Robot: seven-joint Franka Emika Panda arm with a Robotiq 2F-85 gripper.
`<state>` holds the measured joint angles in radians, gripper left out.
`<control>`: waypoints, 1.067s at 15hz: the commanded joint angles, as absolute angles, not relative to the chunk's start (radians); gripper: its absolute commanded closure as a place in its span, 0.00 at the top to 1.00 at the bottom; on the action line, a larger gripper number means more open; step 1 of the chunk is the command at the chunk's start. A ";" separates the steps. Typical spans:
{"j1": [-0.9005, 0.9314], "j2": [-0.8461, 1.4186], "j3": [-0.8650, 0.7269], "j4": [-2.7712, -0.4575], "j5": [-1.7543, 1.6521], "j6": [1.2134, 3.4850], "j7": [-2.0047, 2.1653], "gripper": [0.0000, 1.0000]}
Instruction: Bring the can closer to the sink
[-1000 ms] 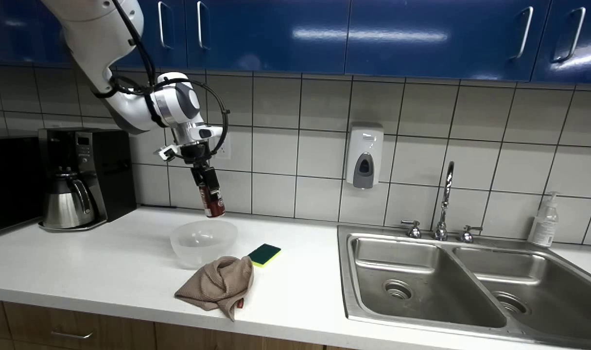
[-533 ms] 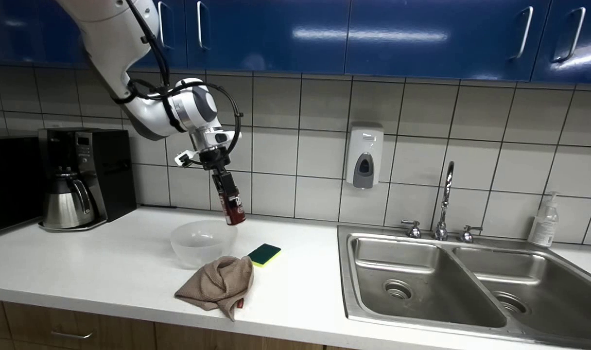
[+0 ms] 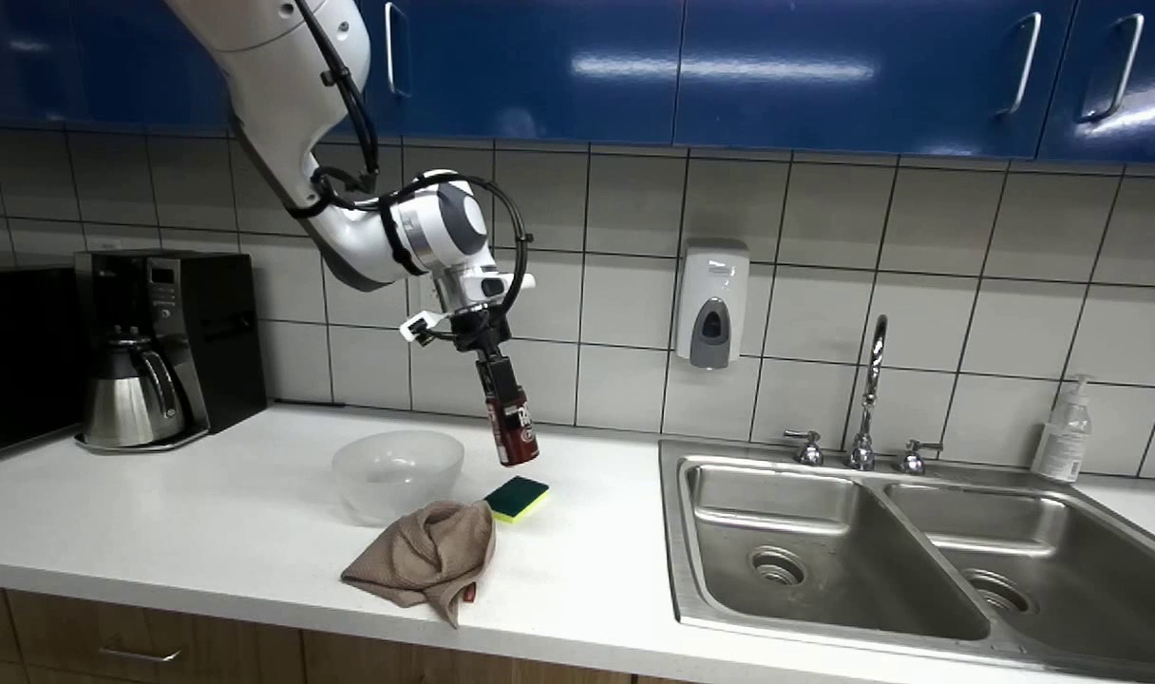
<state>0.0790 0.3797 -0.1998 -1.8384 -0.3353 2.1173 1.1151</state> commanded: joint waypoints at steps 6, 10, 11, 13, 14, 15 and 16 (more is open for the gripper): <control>-0.024 0.394 -0.244 -1.911 -0.342 2.249 1.111 0.40; -0.054 0.448 -0.257 -1.938 -0.323 2.357 1.095 0.40; -0.059 0.459 -0.259 -1.944 -0.314 2.381 1.093 0.40; -0.066 0.479 -0.259 -1.952 -0.285 2.423 1.092 0.40; -0.067 0.488 -0.258 -1.954 -0.267 2.439 1.093 0.40; -0.067 0.492 -0.257 -1.956 -0.246 2.457 1.093 0.40; -0.066 0.497 -0.258 -1.958 -0.231 2.473 1.091 0.40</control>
<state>-0.0576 0.5044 -0.2600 -1.9460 -0.2781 2.4273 1.1138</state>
